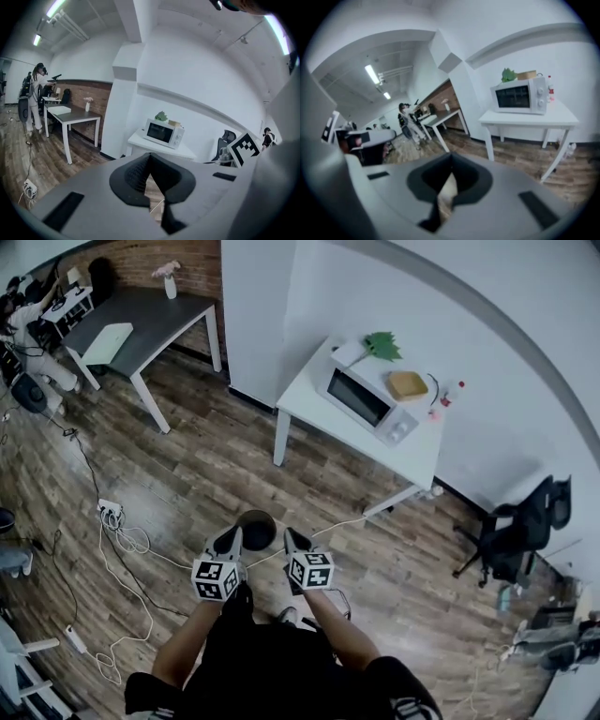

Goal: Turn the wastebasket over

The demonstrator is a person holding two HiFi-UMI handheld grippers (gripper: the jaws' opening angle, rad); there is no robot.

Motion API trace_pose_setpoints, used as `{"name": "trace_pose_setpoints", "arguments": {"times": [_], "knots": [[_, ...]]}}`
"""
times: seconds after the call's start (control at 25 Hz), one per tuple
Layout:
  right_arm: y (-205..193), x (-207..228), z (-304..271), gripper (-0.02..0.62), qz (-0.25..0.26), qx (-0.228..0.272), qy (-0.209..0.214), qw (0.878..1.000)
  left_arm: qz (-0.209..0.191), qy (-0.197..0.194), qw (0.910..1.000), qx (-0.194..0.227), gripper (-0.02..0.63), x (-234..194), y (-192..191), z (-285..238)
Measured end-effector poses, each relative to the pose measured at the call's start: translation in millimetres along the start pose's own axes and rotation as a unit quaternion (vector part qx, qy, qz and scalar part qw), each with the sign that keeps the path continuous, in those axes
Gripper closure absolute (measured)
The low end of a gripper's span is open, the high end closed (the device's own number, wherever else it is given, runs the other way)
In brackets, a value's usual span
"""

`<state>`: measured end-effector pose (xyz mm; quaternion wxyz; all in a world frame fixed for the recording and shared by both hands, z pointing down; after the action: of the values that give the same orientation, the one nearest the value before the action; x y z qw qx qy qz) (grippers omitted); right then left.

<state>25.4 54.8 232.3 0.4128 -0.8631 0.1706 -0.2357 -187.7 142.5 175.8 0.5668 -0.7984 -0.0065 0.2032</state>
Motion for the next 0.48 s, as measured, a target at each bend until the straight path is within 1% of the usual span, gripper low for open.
{"name": "trace_pose_setpoints", "arguments": {"times": [0.12,0.24,0.32,0.48], "knots": [[19.2,-7.8,32.1,0.563,0.017,0.045,0.012,0.999,-0.022,-0.017,0.9988,0.041,0.572,27.9,22.0,14.3],[25.1,-15.5,63.5,0.563,0.041,0.090,0.017,0.995,-0.062,-0.022,0.9956,0.068,0.572,53.4,32.5,28.1],[20.2,-19.3,80.7,0.563,0.044,0.101,0.019,0.994,-0.079,-0.018,0.9939,0.074,0.572,66.3,32.1,38.4],[9.9,-25.1,104.9,0.563,0.032,0.101,0.028,0.994,-0.105,-0.010,0.9899,0.095,0.572,82.5,26.9,54.2]]}}
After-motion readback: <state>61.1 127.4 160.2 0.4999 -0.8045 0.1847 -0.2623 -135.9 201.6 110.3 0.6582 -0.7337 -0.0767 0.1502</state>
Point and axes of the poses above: the fingertips, and each gripper's own axes: z backward along the fingers, x to its right, y out of its top, the point moved 10 cm from there along z, backward along the fingers, and after that the axes turned 10 degrees about -y, right-handed, at the moved point
